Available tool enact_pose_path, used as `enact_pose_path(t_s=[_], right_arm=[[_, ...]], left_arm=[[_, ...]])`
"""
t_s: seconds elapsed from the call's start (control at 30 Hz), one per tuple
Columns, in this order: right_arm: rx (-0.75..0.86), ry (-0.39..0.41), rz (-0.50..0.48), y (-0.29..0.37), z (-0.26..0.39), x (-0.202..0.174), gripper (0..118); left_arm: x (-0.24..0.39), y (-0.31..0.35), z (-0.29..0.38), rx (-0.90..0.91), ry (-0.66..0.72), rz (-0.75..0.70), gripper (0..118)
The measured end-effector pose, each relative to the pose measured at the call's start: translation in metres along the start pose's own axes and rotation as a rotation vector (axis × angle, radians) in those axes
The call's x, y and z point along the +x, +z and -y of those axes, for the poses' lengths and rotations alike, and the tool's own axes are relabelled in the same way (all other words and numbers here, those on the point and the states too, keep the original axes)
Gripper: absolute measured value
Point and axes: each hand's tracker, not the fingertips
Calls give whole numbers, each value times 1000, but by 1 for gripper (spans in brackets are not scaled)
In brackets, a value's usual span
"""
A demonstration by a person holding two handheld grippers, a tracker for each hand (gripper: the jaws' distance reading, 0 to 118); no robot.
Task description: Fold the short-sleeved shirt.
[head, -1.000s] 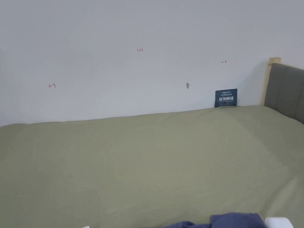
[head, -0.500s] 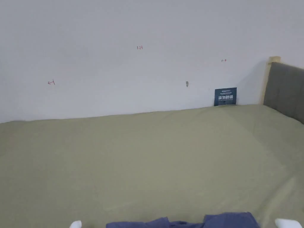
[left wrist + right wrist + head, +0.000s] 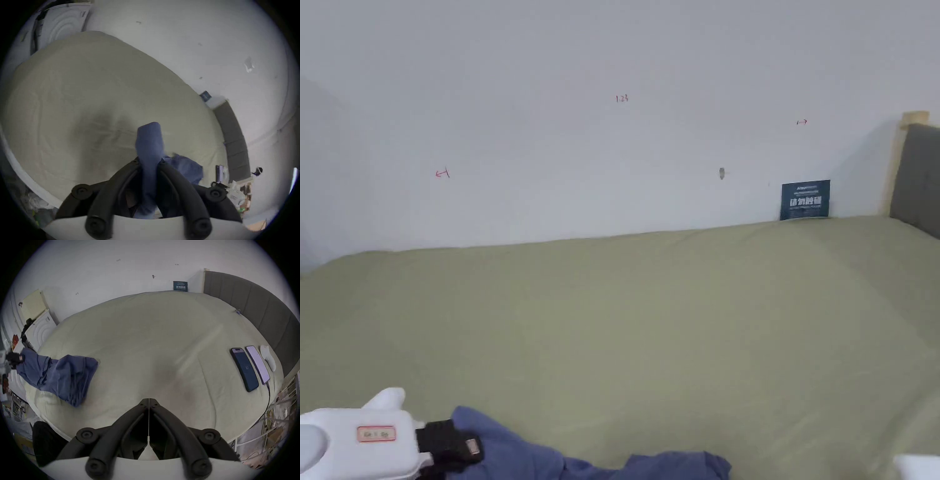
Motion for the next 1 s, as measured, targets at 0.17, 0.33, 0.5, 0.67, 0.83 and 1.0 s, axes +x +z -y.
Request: enact_pose_path(t_s=[0.17, 0.33, 0.5, 0.67, 0.83, 1.0], right_arm=[[28, 3, -22, 4, -2, -4, 0], [33, 20, -4, 5, -3, -4, 0], [4, 14, -2, 2, 0, -2, 0], [-10, 9, -3, 0, 2, 2, 0], [-10, 10, -11, -1, 0, -1, 0], [-17, 21, -12, -2, 1, -3, 0]], left_arm=[[76, -64, 19, -113, -145, 125, 14], [131, -132, 52, -266, -168, 284, 20], [131, -175, 69, -382, -39, 377, 90], [104, -161, 70, -234, 30, 400, 94], [104, -168, 95, -212, -61, 416, 24], [107, -232, 136, -316, -100, 251, 15]])
